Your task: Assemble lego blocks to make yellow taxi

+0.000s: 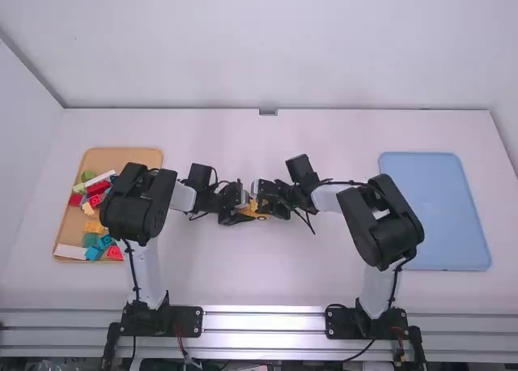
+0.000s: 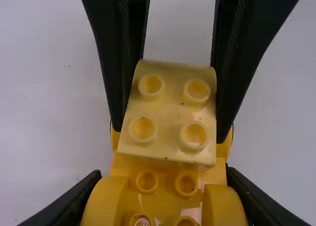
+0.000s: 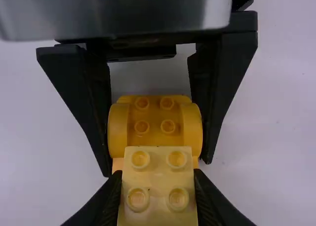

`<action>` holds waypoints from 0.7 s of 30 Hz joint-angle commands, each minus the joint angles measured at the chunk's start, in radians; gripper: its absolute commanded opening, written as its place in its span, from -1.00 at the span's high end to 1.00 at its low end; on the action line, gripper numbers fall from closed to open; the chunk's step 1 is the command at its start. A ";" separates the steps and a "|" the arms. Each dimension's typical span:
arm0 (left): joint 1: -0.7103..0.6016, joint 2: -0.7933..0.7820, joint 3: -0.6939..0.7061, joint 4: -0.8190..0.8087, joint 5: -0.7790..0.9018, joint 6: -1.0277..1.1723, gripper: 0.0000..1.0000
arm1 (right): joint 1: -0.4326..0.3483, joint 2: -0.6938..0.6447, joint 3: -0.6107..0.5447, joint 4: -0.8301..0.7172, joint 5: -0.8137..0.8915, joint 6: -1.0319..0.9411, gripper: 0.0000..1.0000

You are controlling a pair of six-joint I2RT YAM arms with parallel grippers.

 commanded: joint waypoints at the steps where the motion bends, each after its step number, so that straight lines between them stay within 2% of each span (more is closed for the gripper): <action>1: -0.005 0.016 -0.016 -0.009 -0.006 -0.010 0.24 | -0.015 0.012 0.000 -0.020 0.032 -0.003 0.44; 5: -0.005 0.016 -0.016 -0.008 -0.006 -0.010 0.24 | -0.020 0.012 0.000 -0.028 0.032 -0.003 0.43; 11: -0.005 0.016 -0.016 -0.008 -0.006 -0.010 0.24 | -0.020 0.012 0.000 -0.031 0.033 -0.006 0.31; 13: -0.005 0.016 -0.016 -0.008 -0.006 -0.010 0.24 | -0.020 0.012 0.000 -0.031 0.033 -0.006 0.24; 17: -0.005 0.016 -0.016 -0.008 -0.006 -0.010 0.24 | -0.021 0.012 0.000 -0.031 0.032 -0.002 -0.08; 21: -0.005 0.016 -0.016 -0.008 -0.006 -0.010 0.24 | -0.018 0.012 0.000 -0.031 0.032 -0.003 -0.11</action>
